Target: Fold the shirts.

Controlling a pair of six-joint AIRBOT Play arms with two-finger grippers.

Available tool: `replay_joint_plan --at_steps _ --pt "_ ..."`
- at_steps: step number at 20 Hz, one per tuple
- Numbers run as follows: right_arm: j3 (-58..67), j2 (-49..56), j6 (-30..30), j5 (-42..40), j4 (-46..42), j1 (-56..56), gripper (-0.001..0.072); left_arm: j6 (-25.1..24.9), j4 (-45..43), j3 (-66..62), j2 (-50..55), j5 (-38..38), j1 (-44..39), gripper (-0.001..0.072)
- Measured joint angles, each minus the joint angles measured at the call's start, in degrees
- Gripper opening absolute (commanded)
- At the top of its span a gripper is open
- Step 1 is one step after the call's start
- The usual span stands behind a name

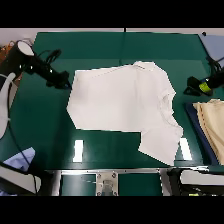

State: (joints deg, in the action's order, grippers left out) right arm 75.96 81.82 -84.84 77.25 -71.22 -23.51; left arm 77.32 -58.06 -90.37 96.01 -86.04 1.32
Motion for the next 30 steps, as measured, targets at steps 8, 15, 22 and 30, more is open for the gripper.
replay_joint_plan --at_steps 8,15,22,30 --pt "-30.80 -22.38 -1.70 -6.32 -0.33 -9.18 0.0421 -0.87 -0.90 43.01 -28.89 18.05 0.61 0.0538" --pt "-34.97 -25.05 -1.88 -9.81 -0.33 -10.16 0.0475 -0.98 7.65 56.06 -30.16 33.11 -5.22 0.0482" --pt "-35.47 -25.31 -1.95 -10.97 -1.18 -12.28 0.0516 -2.08 5.73 53.81 -26.86 35.91 -4.31 0.0020" --pt "-42.69 -25.35 3.56 -3.74 -0.02 -12.85 0.0515 -4.83 1.88 50.03 -26.49 33.09 1.18 0.0020"
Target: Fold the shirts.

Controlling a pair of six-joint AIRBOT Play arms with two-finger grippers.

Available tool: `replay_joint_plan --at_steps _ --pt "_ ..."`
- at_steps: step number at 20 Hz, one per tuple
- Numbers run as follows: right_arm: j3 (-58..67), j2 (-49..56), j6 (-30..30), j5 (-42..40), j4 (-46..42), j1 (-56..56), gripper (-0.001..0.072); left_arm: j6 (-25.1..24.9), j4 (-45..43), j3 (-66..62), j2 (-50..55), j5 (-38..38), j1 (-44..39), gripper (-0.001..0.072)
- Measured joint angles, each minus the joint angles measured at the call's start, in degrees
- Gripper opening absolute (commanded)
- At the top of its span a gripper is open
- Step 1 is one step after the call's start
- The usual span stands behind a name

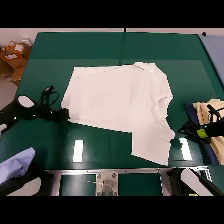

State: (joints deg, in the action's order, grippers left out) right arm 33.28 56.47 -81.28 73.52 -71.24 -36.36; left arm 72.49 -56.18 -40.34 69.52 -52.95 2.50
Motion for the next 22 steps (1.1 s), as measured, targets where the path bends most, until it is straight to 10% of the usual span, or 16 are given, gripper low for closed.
replay_joint_plan --at_steps 10,13,22 --pt "-5.77 3.23 5.62 -7.56 10.99 2.99 0.0278 -0.55 -0.13 -0.31 0.00 -0.26 0.42 0.0020" --pt "-5.88 5.64 6.45 -8.72 12.79 6.49 0.0014 -0.66 0.24 -0.37 0.00 -0.83 0.42 0.0018" --pt "17.53 0.00 6.88 0.96 36.59 9.51 0.0014 0.76 -2.14 -27.32 -7.23 -16.79 0.42 0.0018"
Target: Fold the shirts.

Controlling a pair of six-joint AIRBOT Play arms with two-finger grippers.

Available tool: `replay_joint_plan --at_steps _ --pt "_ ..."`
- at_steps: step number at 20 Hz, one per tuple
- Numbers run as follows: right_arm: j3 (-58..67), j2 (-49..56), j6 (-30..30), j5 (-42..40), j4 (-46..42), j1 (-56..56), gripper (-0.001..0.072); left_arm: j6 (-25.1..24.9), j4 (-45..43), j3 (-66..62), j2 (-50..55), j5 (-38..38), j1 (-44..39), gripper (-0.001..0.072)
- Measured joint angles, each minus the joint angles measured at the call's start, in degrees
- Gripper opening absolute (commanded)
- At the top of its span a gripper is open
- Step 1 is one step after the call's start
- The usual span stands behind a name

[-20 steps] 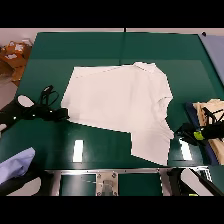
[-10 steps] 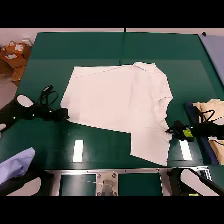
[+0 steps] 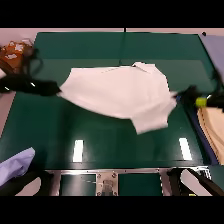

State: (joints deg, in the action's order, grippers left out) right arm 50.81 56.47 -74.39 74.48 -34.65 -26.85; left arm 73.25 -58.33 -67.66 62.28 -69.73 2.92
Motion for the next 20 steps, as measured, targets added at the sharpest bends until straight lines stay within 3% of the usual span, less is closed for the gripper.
replay_joint_plan --at_steps 5,10,15,20 --pt "24.44 -6.99 -0.07 -6.05 24.59 -4.46 0.0014 3.21 -0.22 -34.47 -5.18 -5.27 0.00 0.0018" --pt "39.89 -13.09 -1.20 -15.32 33.57 -14.95 0.0014 4.37 -0.68 -57.53 -7.85 -6.58 0.00 0.0018" --pt "43.41 -16.46 -1.46 -18.75 32.61 -20.96 0.0014 4.70 -7.21 -59.84 -10.14 -5.49 0.00 0.0019" --pt "34.34 -16.72 -0.39 -17.33 24.98 -18.71 0.0014 4.70 -9.09 -43.23 -8.76 -0.85 0.00 0.0019"
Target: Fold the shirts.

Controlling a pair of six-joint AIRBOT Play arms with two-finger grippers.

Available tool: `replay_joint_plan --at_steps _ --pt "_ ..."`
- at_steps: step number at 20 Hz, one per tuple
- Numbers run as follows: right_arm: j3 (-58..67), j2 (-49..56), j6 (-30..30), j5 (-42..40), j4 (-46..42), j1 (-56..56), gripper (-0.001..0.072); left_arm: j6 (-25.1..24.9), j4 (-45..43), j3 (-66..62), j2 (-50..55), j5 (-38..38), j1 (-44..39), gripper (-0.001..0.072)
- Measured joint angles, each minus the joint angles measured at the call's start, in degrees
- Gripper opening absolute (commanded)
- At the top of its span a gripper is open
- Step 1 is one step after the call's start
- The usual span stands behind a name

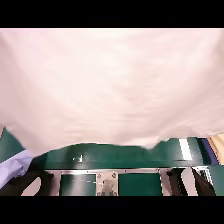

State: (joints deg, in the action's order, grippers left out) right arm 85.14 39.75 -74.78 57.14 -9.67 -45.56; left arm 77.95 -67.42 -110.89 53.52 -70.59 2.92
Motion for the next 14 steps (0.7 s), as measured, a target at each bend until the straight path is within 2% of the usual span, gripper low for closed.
replay_joint_plan --at_steps 5,8,11,14 --pt "-19.52 5.73 5.68 -5.70 -9.09 14.12 0.0015 -4.42 5.14 15.04 11.56 4.57 -0.35 0.0019" --pt "-26.53 15.82 10.23 -13.38 -10.97 21.97 0.0014 -7.82 7.96 18.40 23.19 7.69 -2.05 0.0019" --pt "-25.70 29.86 13.11 -17.94 -11.32 26.25 0.0014 -9.25 10.14 19.71 34.58 13.55 -3.72 0.0019" --pt "-19.08 43.95 14.29 -18.99 -11.41 28.24 0.0014 -9.92 13.27 20.15 42.05 20.15 -4.28 0.0019"
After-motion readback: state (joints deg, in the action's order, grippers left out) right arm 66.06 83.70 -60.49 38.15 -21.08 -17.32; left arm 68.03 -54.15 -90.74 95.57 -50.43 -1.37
